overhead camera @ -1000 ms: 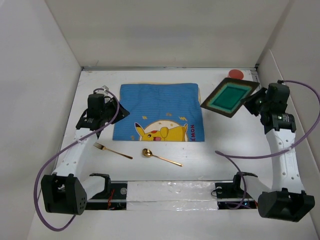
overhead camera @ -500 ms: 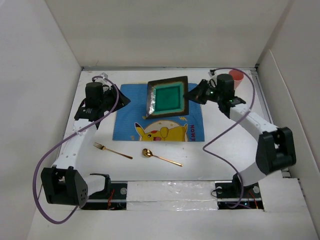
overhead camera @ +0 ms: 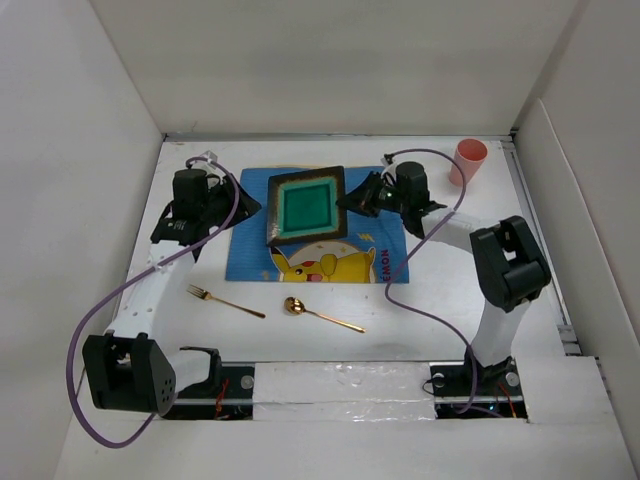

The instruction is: Set the dinner table for one person

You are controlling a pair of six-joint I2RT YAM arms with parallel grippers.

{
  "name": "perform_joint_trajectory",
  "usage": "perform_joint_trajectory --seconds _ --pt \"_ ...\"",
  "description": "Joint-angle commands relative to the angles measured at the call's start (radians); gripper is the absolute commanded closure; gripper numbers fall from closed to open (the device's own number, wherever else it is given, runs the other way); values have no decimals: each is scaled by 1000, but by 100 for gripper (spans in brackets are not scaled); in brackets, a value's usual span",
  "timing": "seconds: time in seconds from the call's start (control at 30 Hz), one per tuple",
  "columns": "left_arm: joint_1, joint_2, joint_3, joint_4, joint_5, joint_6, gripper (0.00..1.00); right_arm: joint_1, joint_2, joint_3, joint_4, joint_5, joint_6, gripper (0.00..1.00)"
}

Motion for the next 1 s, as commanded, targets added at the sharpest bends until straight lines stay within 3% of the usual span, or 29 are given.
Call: perform_joint_trajectory --seconds 0.0,0.5,0.63,0.83,0.97 --pt "-1 -38 -19 23 2 10 58 16 -5 46 301 -40 81 100" --pt "-1 -24 -39 26 -13 24 58 45 102 -10 132 5 -14 100" --pt "-1 -20 -43 30 -15 24 58 45 116 -23 73 8 -34 83" --pt "-1 -12 -51 35 -15 25 58 45 104 -53 30 32 -68 66" --pt "-1 -12 -69 35 -18 31 58 45 102 -31 -44 49 -111 62"
